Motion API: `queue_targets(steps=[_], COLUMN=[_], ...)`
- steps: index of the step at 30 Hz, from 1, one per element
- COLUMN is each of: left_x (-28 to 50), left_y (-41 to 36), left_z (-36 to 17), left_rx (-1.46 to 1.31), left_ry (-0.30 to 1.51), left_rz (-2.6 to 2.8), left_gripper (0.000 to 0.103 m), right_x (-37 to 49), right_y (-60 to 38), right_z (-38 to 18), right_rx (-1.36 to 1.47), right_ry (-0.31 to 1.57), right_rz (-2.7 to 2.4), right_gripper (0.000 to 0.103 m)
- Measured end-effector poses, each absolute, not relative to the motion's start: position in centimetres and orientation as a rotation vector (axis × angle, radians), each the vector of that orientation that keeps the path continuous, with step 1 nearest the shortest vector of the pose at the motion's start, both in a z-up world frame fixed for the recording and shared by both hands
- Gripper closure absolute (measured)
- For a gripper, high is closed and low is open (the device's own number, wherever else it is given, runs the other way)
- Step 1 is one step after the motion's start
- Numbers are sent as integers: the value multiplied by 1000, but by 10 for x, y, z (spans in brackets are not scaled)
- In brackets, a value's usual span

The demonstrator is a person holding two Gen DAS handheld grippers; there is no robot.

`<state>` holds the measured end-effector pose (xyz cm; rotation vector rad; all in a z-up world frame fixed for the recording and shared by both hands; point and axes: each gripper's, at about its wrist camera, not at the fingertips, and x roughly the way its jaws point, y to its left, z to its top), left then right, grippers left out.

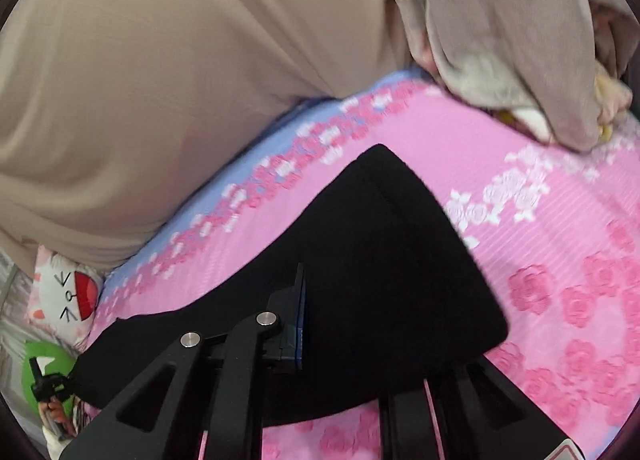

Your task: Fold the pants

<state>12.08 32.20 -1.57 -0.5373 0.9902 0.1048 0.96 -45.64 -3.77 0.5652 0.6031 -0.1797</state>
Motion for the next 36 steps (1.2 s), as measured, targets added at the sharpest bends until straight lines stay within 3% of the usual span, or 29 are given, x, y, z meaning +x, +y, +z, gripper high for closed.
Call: queue_targets(steps=[5,11,18,21,27,30,36], left_x=[98,87,50,38,41,39,31], left_y=[318,314,303,296,245,267,297], left_z=[-14,-75,-3,30,57,52,29], left_rx=[-485,-429,-233,-204,-12,-71,-97], left_ry=[1056,1164,1002,917,750,767,832], left_rz=[90,135,236,261,439,476,452], left_gripper=[85,82,79,79,76,65,66], right_x=[-25,-40,-92,-101,2,68,182], right_y=[-458,-488,-484,-462,-313,-228,-96], right_z=[-35,-118,-82,-52,-28,-39,-59], right_rx=[515,604,430,322,217,199,187], right_ry=[660,808,702,626,666,735,864], right_rz=[-245,-276,-518,-549,28,293,572], right_gripper=[93,91,58,58,58,58,59])
